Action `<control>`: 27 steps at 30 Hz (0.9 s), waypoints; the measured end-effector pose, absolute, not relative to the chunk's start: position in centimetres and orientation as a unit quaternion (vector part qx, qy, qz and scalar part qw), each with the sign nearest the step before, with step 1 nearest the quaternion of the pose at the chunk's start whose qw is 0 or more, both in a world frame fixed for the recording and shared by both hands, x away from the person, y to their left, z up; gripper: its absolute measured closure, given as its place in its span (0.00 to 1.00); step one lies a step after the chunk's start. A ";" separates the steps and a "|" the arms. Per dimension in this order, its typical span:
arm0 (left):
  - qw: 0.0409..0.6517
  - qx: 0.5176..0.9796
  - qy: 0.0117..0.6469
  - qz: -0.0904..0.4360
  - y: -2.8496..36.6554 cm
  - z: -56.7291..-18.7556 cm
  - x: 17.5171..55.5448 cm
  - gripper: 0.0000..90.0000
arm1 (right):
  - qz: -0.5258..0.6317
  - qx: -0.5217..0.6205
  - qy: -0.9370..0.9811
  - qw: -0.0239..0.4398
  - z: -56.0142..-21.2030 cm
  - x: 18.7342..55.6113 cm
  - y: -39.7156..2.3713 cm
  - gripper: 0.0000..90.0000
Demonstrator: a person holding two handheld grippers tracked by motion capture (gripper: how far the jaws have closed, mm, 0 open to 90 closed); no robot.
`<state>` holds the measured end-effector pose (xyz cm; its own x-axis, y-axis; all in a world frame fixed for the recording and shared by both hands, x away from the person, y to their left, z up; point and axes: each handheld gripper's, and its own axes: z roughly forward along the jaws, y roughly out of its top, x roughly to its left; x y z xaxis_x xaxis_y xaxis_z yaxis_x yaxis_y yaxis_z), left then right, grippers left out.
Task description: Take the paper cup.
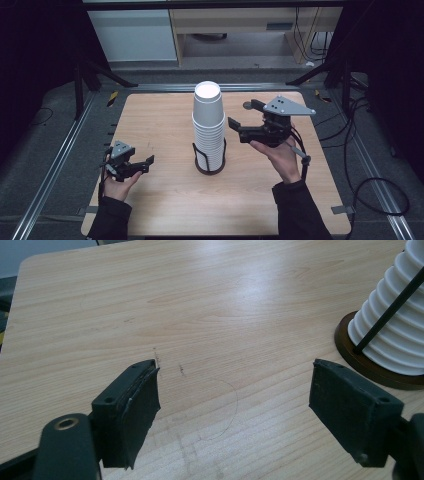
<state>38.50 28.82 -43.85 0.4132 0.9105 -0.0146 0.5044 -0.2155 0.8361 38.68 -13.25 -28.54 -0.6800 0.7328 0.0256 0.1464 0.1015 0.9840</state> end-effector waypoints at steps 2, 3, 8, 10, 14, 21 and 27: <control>0.403 0.738 0.479 0.251 28.8 -43.9 38.5 0.21 | 0.594 0.309 0.701 0.244 -28.2 38.9 -12.5 0.11; 0.403 0.738 0.479 0.251 28.8 -43.9 38.5 0.21 | 0.596 0.307 0.702 0.241 -28.1 39.0 -12.1 0.10; 0.400 0.740 0.479 0.251 28.8 -43.9 38.5 0.21 | 0.599 0.299 0.704 0.236 -27.8 39.6 -10.7 0.10; 0.398 0.742 0.478 0.252 28.8 -43.9 38.5 0.21 | 0.599 0.295 0.709 0.226 -27.8 40.1 -9.7 0.10; 0.398 0.741 0.478 0.252 28.8 -43.9 38.5 0.21 | 0.593 0.293 0.716 0.223 -28.0 40.6 -8.8 0.10; 0.397 0.742 0.478 0.251 28.8 -43.9 38.6 0.21 | 0.589 0.292 0.722 0.215 -28.5 41.9 -7.3 0.09; 0.398 0.742 0.477 0.250 28.7 -44.0 38.6 0.21 | 0.590 0.291 0.724 0.209 -29.1 42.7 -6.3 0.09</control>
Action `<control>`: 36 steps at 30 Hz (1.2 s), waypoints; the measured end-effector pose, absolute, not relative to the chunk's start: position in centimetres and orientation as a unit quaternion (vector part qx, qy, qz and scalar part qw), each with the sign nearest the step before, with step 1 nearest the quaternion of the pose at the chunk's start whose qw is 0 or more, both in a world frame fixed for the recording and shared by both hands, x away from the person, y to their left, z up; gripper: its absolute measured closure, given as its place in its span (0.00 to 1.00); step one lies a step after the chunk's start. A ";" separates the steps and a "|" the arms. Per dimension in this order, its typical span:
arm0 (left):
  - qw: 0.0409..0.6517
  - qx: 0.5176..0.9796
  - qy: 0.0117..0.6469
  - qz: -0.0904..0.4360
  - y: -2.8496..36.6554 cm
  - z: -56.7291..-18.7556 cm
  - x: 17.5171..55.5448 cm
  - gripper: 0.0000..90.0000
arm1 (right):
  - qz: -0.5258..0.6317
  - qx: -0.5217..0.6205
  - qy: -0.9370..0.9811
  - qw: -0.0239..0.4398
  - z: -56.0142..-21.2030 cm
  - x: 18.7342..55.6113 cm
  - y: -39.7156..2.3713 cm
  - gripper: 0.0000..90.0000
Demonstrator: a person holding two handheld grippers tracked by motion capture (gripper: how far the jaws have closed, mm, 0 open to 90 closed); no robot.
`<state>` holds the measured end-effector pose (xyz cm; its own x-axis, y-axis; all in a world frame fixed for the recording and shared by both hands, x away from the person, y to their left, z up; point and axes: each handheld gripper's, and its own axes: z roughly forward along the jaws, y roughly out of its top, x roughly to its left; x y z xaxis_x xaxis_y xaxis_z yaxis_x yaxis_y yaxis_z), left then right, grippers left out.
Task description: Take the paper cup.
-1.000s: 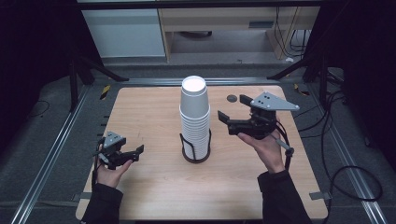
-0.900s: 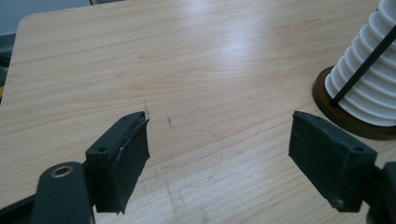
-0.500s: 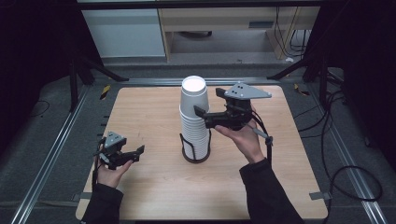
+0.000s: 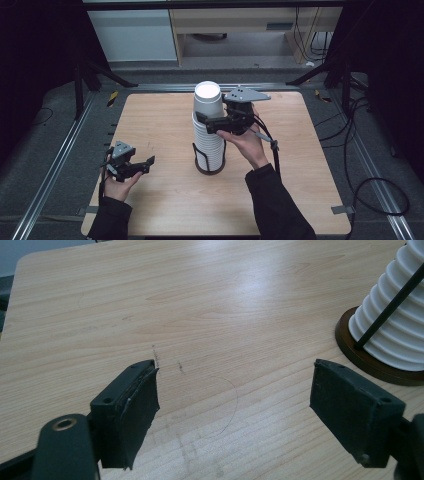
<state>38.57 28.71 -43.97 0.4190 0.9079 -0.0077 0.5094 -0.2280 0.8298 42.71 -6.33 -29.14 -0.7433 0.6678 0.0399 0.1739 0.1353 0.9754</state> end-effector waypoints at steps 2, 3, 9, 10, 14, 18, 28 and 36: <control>0.397 0.743 0.478 0.251 28.8 -44.0 38.6 0.21 | 0.587 0.292 0.725 0.209 -29.4 43.0 -6.0 0.09; 0.397 0.742 0.478 0.251 28.8 -44.0 38.6 0.21 | 0.586 0.292 0.727 0.208 -29.5 43.1 -5.9 0.09; 0.396 0.744 0.477 0.251 28.7 -44.0 38.6 0.21 | 0.578 0.294 0.733 0.207 -30.1 43.6 -5.4 0.11; 0.396 0.744 0.477 0.251 28.7 -44.0 38.6 0.20 | 0.578 0.294 0.733 0.207 -30.1 43.6 -5.4 0.11; 0.396 0.743 0.478 0.251 28.7 -44.0 38.6 0.20 | 0.576 0.289 0.737 0.206 -30.2 43.6 -5.2 0.13; 0.394 0.743 0.479 0.251 28.8 -44.0 38.6 0.20 | 0.574 0.291 0.737 0.209 -30.2 43.5 -5.2 0.14; 0.393 0.743 0.480 0.251 28.8 -44.0 38.6 0.20 | 0.588 0.280 0.729 0.211 -29.2 43.4 -5.4 0.15; 0.391 0.744 0.480 0.251 28.8 -44.0 38.6 0.20 | 0.589 0.275 0.727 0.222 -27.5 43.3 -5.6 0.16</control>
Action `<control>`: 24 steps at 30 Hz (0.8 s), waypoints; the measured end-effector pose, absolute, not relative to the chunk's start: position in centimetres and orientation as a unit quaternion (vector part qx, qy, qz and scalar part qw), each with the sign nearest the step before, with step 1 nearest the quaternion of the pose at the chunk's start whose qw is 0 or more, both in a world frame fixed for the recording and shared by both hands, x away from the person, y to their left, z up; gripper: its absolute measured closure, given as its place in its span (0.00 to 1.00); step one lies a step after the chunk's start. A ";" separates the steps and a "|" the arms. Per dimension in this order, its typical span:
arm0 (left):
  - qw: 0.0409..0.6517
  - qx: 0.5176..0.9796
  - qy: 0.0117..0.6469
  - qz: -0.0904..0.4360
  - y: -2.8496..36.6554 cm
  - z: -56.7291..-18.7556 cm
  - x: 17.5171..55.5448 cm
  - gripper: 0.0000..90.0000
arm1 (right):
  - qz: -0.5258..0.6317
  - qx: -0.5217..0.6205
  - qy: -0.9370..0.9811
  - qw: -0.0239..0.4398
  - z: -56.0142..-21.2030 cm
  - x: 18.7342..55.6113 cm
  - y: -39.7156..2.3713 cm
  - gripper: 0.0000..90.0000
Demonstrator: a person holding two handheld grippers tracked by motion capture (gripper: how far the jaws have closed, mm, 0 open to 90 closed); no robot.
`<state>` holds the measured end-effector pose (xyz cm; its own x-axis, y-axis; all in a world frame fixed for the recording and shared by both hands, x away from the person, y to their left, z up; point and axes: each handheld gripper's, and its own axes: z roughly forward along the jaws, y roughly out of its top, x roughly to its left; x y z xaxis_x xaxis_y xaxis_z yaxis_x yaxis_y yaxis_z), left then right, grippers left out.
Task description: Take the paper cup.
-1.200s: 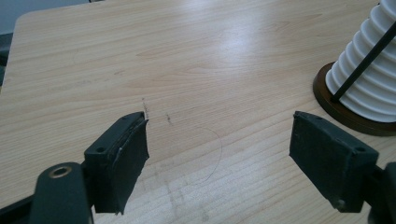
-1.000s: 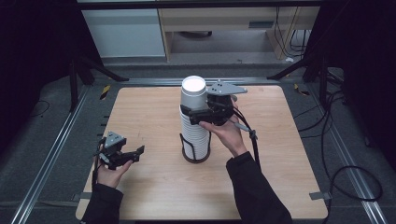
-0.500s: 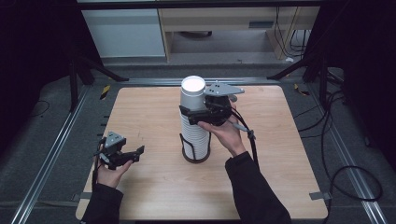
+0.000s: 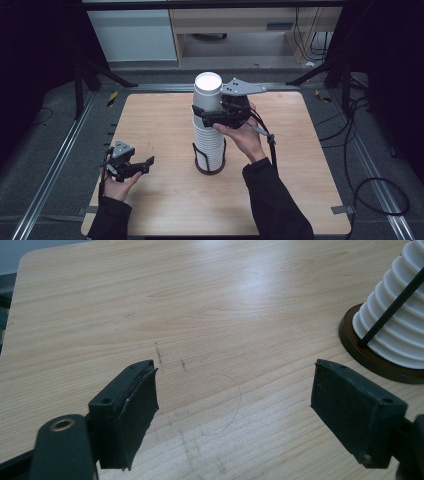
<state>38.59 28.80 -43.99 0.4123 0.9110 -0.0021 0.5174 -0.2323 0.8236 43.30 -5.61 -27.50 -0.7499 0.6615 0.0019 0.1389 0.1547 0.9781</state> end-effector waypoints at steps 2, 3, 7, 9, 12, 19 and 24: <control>0.392 0.743 0.480 0.251 28.8 -44.0 38.6 0.20 | 0.590 0.273 0.727 0.222 -27.1 43.3 -5.6 0.16; 0.392 0.743 0.480 0.251 28.8 -44.0 38.6 0.20 | 0.590 0.271 0.727 0.224 -26.9 43.2 -5.6 0.16; 0.392 0.744 0.479 0.251 28.8 -44.0 38.6 0.20 | 0.590 0.266 0.727 0.230 -26.1 43.1 -5.5 0.16; 0.393 0.744 0.479 0.251 28.8 -44.0 38.6 0.20 | 0.589 0.264 0.728 0.233 -25.7 43.1 -5.4 0.16; 0.393 0.744 0.479 0.251 28.8 -43.9 38.5 0.20 | 0.589 0.263 0.726 0.236 -25.1 43.2 -5.3 0.17; 0.394 0.744 0.478 0.251 28.9 -43.9 38.5 0.20 | 0.596 0.260 0.718 0.248 -23.6 43.1 -5.6 0.17; 0.393 0.745 0.478 0.250 28.8 -43.9 38.5 0.20 | 0.607 0.255 0.706 0.259 -22.1 42.6 -6.2 0.17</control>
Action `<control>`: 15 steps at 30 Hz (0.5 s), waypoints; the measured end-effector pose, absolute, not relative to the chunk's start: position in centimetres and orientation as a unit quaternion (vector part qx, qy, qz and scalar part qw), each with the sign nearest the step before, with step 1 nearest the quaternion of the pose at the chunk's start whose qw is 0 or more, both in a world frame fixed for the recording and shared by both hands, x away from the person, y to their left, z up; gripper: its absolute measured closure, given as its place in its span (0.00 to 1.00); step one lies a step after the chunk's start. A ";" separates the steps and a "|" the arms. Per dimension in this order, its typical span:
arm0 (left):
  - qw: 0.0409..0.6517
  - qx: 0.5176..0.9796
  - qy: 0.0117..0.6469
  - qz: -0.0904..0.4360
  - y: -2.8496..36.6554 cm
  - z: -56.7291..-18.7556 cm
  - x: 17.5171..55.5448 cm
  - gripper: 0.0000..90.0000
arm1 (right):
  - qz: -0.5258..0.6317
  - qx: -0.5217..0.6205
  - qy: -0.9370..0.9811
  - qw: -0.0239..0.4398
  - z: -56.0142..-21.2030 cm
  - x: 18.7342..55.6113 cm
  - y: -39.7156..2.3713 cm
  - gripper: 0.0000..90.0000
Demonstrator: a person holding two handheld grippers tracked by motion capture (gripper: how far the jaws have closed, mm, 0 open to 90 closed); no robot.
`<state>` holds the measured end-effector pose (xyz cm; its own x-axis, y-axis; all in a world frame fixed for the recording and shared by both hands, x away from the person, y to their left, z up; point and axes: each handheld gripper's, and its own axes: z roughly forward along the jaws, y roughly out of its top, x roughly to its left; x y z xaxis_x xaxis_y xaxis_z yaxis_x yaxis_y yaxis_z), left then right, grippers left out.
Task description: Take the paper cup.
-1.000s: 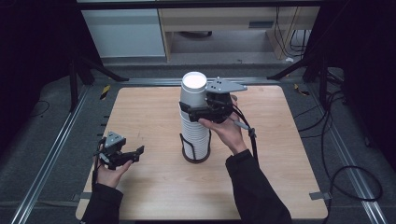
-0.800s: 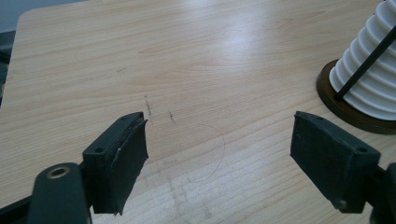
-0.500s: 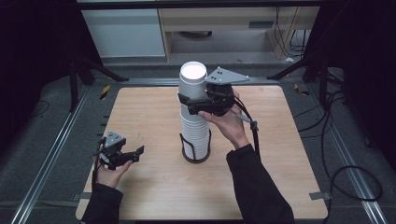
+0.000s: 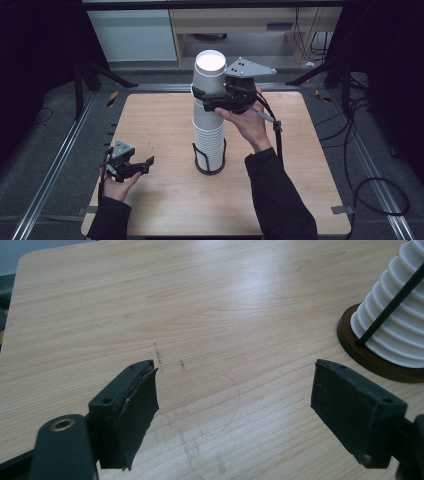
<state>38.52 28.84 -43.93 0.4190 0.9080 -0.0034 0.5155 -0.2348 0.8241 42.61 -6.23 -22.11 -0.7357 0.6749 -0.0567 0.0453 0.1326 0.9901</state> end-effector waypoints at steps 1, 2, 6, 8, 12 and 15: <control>0.393 0.745 0.477 0.251 28.8 -43.9 38.5 0.20 | 0.609 0.255 0.704 0.261 -21.9 42.5 -6.3 0.17; 0.392 0.746 0.477 0.251 28.8 -43.9 38.5 0.20 | 0.611 0.254 0.703 0.262 -21.6 42.4 -6.5 0.17; 0.394 0.745 0.476 0.250 28.9 -43.8 38.5 0.20 | 0.612 0.250 0.699 0.272 -20.6 41.9 -7.1 0.17; 0.395 0.746 0.475 0.250 28.9 -43.8 38.4 0.20 | 0.612 0.247 0.699 0.276 -20.2 41.6 -7.3 0.17; 0.394 0.747 0.473 0.251 28.9 -43.6 38.4 0.20 | 0.604 0.244 0.703 0.286 -19.8 41.0 -8.2 0.17; 0.396 0.747 0.471 0.251 28.9 -43.5 38.3 0.20 | 0.599 0.241 0.706 0.291 -19.8 40.6 -9.0 0.17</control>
